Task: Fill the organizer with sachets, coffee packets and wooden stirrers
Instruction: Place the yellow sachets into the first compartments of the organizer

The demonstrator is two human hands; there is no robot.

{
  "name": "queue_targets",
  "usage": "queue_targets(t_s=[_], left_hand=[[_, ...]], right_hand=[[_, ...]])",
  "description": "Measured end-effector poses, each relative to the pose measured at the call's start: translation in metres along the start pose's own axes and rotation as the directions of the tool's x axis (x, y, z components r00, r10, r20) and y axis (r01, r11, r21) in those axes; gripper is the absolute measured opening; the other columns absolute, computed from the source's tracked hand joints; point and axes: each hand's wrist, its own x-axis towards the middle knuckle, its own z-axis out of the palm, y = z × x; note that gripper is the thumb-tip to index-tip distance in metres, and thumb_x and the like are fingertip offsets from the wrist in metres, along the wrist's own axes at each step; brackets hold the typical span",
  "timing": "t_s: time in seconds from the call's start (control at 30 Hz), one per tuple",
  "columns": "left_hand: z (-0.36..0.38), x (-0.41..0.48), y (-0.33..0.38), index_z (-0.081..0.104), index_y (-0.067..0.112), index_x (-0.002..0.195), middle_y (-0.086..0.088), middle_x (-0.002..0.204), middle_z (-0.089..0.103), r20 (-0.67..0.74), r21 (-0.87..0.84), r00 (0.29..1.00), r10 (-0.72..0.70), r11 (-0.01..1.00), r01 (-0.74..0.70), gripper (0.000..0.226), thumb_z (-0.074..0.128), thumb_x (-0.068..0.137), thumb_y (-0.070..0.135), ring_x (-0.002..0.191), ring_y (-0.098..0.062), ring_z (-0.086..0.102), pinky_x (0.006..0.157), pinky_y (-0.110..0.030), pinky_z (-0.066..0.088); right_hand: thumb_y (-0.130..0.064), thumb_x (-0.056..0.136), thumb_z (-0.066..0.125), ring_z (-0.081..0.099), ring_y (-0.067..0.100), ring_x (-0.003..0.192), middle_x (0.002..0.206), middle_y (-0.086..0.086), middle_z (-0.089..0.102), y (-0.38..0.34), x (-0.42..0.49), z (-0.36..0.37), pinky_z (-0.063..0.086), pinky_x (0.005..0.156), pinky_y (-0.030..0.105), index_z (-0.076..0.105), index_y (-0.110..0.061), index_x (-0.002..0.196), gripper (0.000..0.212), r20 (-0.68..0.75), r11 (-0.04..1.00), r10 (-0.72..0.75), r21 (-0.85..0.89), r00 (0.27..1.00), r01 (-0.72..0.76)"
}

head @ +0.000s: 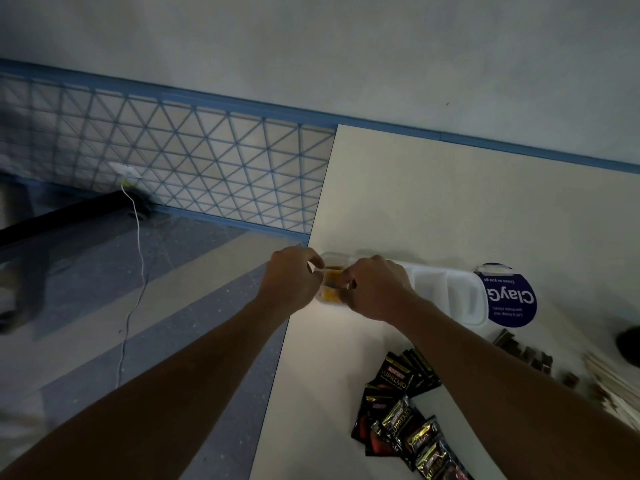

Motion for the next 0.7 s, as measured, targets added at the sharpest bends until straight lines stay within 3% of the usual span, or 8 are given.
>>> queue_targets(t_s=[0.23, 0.53, 0.7], left_hand=[[0.0036, -0.0026, 0.0002, 0.070, 0.015, 0.103, -0.002, 0.088, 0.068, 0.026, -0.029, 0.999, -0.039, 0.999, 0.040, 0.015, 0.068, 0.088, 0.015, 0.067, -0.005, 0.055, 0.054, -0.006, 0.033], [0.0023, -0.0025, 0.0013, 0.071, 0.017, 0.102, -0.002, 0.089, 0.067, 0.031, -0.020, 0.998, -0.056, 0.998, 0.057, 0.014, 0.068, 0.087, 0.015, 0.070, -0.008, 0.055, 0.062, -0.014, 0.039], [0.0016, -0.0031, 0.0010, 0.070, 0.015, 0.105, 0.000, 0.087, 0.066, 0.027, -0.032, 0.999, -0.031, 0.999, 0.032, 0.017, 0.068, 0.087, 0.015, 0.067, -0.004, 0.053, 0.053, -0.004, 0.030]], right_hand=[[-0.033, 0.087, 0.064, 0.065, 0.019, 0.083, 0.092, -0.006, 0.071, -0.0011, 0.0038, 0.0016, 0.050, 0.070, 0.028, 0.075, -0.030, 0.105, 0.021, -0.040, 0.996, 0.029, 0.085, 0.999, -0.025], [-0.033, 0.090, 0.063, 0.065, 0.017, 0.084, 0.093, -0.008, 0.073, 0.0060, 0.0001, 0.0016, 0.046, 0.067, 0.026, 0.075, -0.030, 0.103, 0.018, -0.067, 0.990, 0.073, 0.122, 0.995, -0.065], [-0.031, 0.084, 0.063, 0.066, 0.020, 0.089, 0.097, -0.005, 0.073, 0.0046, -0.0017, 0.0033, 0.051, 0.071, 0.028, 0.073, -0.030, 0.111, 0.028, -0.054, 0.993, 0.070, 0.097, 0.996, -0.065]])
